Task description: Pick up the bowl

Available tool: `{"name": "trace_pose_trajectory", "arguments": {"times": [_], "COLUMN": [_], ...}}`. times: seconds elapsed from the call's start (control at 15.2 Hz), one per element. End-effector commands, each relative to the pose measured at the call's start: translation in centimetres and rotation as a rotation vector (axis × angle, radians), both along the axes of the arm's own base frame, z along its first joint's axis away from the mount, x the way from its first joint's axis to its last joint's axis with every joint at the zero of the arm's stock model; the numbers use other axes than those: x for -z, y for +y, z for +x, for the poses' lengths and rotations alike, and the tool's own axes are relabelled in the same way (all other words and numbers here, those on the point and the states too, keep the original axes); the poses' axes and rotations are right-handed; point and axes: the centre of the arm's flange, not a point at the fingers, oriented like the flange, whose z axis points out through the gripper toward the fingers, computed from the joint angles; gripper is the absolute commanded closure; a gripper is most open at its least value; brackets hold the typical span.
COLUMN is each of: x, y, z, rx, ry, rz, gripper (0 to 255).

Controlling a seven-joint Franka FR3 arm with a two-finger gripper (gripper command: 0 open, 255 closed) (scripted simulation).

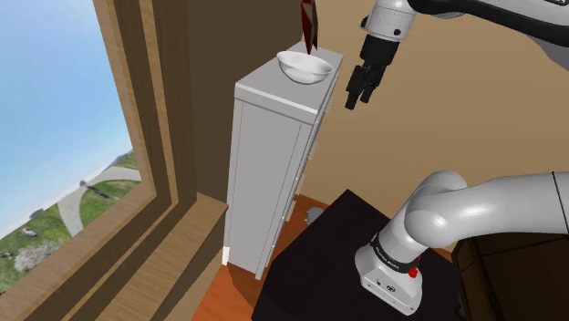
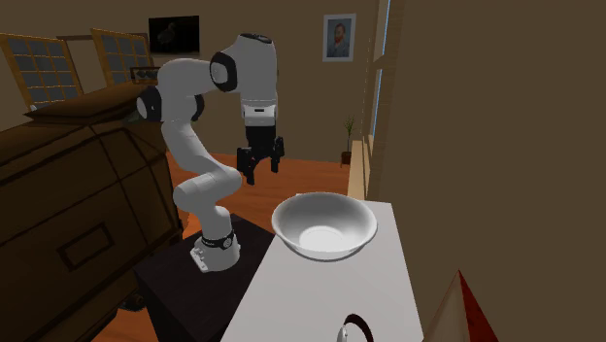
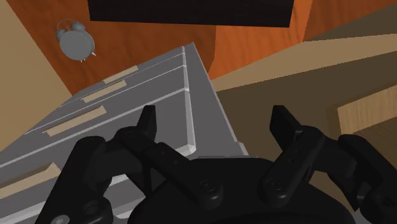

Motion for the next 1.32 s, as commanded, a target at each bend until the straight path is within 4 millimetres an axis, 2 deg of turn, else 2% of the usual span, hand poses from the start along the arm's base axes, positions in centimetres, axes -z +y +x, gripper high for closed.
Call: {"name": "trace_pose_trajectory", "arguments": {"times": [0.0,0.66,1.25], "x": [0.0,-1.5,-1.3], "y": [0.0,-10.1,-20.0], "z": [0.0,10.1,18.4], "rx": [0.0,0.075,0.142], "ry": [0.0,-0.063,-0.119], "rz": [0.0,0.224,0.425], "gripper": [0,0,0]}}
